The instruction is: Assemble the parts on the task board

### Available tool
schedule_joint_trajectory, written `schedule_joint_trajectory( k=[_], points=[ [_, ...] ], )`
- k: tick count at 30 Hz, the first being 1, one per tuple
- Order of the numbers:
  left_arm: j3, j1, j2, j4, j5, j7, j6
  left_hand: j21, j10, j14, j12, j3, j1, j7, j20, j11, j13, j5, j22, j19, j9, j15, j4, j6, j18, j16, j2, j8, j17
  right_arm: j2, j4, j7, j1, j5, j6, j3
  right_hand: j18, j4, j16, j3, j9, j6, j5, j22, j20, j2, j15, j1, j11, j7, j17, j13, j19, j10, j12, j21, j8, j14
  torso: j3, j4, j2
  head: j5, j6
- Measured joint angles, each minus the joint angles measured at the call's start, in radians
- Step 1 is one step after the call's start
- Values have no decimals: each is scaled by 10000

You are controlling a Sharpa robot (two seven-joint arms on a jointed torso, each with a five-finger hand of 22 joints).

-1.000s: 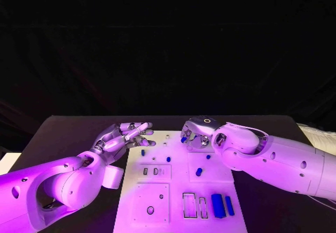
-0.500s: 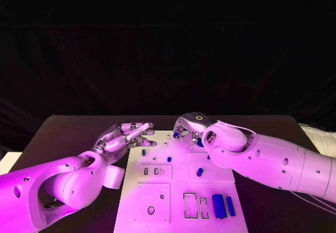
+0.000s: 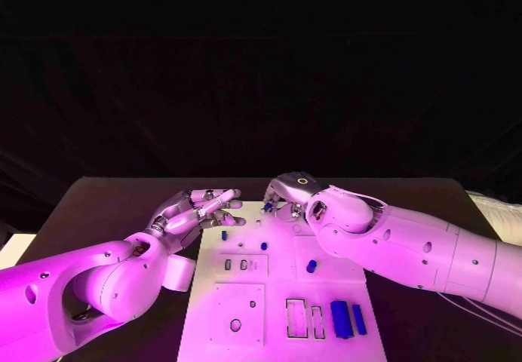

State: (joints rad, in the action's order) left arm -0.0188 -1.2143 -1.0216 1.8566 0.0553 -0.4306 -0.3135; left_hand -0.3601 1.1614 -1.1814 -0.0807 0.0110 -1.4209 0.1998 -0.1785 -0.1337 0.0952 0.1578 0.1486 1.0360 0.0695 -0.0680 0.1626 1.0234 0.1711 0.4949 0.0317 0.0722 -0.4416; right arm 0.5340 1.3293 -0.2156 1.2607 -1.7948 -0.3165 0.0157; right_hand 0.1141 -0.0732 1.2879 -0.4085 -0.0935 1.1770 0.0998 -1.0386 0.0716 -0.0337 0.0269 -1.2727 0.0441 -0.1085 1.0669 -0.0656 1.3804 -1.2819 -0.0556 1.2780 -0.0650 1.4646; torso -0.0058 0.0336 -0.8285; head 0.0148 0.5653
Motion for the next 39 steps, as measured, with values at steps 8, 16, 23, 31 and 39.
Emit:
schedule_joint_trajectory(
  k=[8, 16, 23, 31, 39],
  points=[
    [0, -3, 20, 0, 0, 15, 1, 0, 0, 0, 0, 0, 0, 0, 0, 0, -1, 0, 0, 0, 1, 0, 0, 0, 0, 0, 0, 0, 1, -219, -140, 10, -1, 3, 22, 0, 3, 0, 0, 0, 0, -2, -19, -13, 0, -27, 0, 26, 0, 2, -1, -3, 0, 0, -1, 0, -30, 0, -1, -2, -4, -13, 31],
    [1, -7, 25, -3, 0, 31, 2, 0, 0, 0, 0, 0, 0, 0, 0, 0, -1, 0, 0, 0, 1, 0, 0, 0, -1, 0, 0, 0, 1, -476, -438, 30, -5, 4, 91, -9, 6, 29, 0, -29, 0, 24, -39, -12, 0, -40, 0, 13, 36, -24, 9, -7, 0, 36, -2, 0, -30, 0, 1, -9, -6, -34, 52],
    [2, -11, 38, 1, 0, 40, 5, 0, 0, 0, 0, 0, 0, 0, 0, 0, 6, 0, 0, 0, 1, 0, 0, 0, 0, 0, 0, 0, -9, -685, -790, 41, -30, 8, 228, -38, 8, 71, 0, -71, -1, 29, -9, -11, 0, -104, 0, 53, 36, -28, 8, -12, 0, 35, -3, 0, -30, 0, -1, -2, -12, -33, 69],
    [2, -20, 27, 1, 0, 52, 5, 0, 0, 0, 0, 0, 0, 0, 0, 0, 7, 0, 0, 0, 1, 0, 0, 0, 0, 0, 0, 0, -9, -800, -947, 55, -31, 32, 363, -48, 8, 193, -1, -91, -3, 27, -6, -10, 0, -209, 0, 52, 134, -29, 7, -7, 0, 158, -3, 38, -19, 0, -2, -12, -15, -58, 81],
    [2, -34, 6, 3, 0, 71, 7, 0, 0, 0, 0, 0, 0, -1, 0, 0, 7, 0, -1, 0, 1, 0, 0, 0, 0, 0, 0, 1, -9, -715, -939, 87, -34, 115, 228, -66, 11, 908, -598, 1067, 232, -2004, -54, 1015, 363, -1180, -362, 261, 565, -478, -1063, 21, -577, 2067, -39, -553, -2, 2, -7, -27, -17, -73, 81]
  ],
)
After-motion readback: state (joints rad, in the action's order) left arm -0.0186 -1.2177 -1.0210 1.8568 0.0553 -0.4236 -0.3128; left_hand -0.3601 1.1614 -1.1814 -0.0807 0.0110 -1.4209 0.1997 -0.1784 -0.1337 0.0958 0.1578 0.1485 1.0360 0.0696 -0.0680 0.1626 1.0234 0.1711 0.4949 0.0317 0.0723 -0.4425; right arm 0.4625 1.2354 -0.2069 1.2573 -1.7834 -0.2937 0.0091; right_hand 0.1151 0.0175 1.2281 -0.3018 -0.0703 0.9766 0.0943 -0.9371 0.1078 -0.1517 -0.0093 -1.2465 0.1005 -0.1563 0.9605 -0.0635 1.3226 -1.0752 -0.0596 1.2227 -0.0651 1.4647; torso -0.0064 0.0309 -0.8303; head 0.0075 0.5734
